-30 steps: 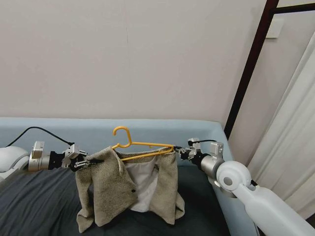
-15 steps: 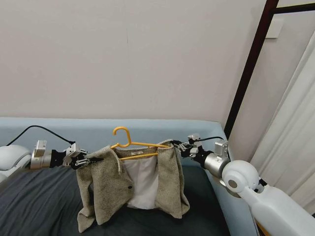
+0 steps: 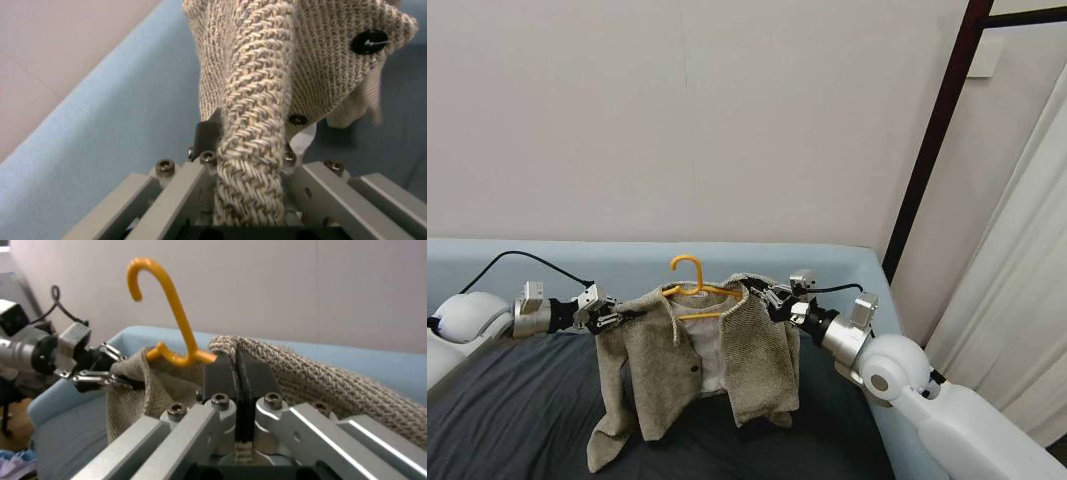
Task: Pick up the clothes from the sofa and hang them on the clothes hanger.
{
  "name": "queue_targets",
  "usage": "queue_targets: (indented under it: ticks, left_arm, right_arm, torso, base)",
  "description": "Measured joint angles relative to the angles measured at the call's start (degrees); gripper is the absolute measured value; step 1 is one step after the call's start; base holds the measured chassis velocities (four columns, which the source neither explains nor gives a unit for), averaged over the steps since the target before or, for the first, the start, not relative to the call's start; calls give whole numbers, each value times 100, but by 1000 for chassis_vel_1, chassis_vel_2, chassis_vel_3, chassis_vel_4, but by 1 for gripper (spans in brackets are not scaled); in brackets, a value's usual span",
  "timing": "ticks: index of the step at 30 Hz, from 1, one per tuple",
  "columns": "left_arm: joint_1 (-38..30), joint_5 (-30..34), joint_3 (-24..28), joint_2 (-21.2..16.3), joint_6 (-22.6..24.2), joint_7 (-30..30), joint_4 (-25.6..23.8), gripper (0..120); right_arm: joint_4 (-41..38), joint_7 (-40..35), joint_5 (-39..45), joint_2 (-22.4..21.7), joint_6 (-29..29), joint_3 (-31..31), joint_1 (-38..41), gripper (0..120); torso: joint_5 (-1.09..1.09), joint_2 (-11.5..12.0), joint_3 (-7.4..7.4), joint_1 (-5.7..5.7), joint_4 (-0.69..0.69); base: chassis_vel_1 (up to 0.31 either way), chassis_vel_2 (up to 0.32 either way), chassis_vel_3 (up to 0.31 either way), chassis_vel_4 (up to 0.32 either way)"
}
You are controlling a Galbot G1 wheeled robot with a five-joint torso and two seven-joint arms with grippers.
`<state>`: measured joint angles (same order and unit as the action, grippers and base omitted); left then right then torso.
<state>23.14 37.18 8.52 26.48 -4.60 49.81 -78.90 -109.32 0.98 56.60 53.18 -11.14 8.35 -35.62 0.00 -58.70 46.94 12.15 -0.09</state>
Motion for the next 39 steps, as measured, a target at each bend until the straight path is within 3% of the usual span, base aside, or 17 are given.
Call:
queue_targets:
  ticks: [11, 22, 24, 27, 33, 39]
  left_arm:
    - [-110, 512, 292, 169, 163, -663, -299, 5]
    - [-59, 812, 307, 82, 74, -753, -388, 5]
    - [-89, 816, 299, 40, 44, -677, -366, 5]
    - [-108, 816, 299, 10, 32, -628, -342, 5]
    - [-259, 835, 369, -35, -37, -277, -197, 5]
    - [-311, 903, 410, -49, -44, -186, -185, 5]
  right_arm:
    - [29, -429, 337, 556, 587, 457, 0, 0]
    - [482, -592, 2, 858, 920, 600, 187, 1]
    - [480, -691, -23, 784, 874, 578, 260, 12]
    - [244, -809, 112, 641, 696, 538, 280, 20]
    - [-577, -791, 1133, 291, 272, 197, 183, 44]
    - [-532, -770, 1149, 203, 303, -58, 187, 64]
  torso:
    - [-1, 0, 0, 0, 1]
    - [-1, 0, 0, 0, 2]
    - [0, 0, 0, -1, 2]
    - [-1, 0, 0, 0, 1]
    - [-1, 0, -1, -1, 0]
    - [0, 0, -1, -1, 1]
  base:
    - [0, 0, 0, 0]
    - [0, 0, 0, 0]
    - [0, 0, 0, 0]
    - [0, 0, 0, 0]
    - [0, 0, 0, 0]
    - [0, 0, 0, 0]
